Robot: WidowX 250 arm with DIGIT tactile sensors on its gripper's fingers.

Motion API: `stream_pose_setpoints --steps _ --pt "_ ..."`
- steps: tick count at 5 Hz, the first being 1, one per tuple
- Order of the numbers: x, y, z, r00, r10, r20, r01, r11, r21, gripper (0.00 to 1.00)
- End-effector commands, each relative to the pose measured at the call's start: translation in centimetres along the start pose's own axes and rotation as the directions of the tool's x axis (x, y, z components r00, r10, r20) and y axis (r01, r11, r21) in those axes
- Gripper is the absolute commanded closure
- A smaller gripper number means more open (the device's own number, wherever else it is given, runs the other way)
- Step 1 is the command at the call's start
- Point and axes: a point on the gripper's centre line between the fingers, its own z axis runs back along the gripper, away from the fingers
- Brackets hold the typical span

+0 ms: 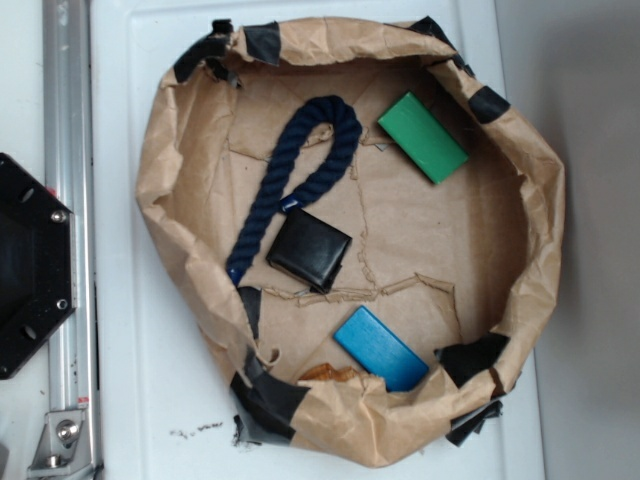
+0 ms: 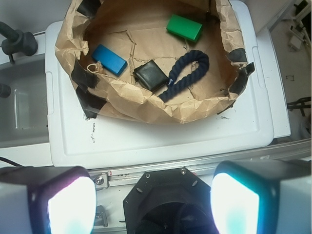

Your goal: Grab the green block.

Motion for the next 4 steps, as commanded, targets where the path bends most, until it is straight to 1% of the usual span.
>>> stream_pose_setpoints --steps 1,2,3,4 --pt "0.0 0.0 0.0 1.000 0.000 0.000 0.000 1.000 0.000 0.00" --pt "3.3 2.8 -3.7 0.992 -0.126 -0.003 0.126 0.992 0.010 0.00" --pt "6.1 4.1 -6.1 0.971 -0.227 0.075 0.223 0.973 0.054 0.00" --pt "9.0 4.3 -8.8 0.932 -0.331 0.146 0.308 0.938 0.159 0.00"
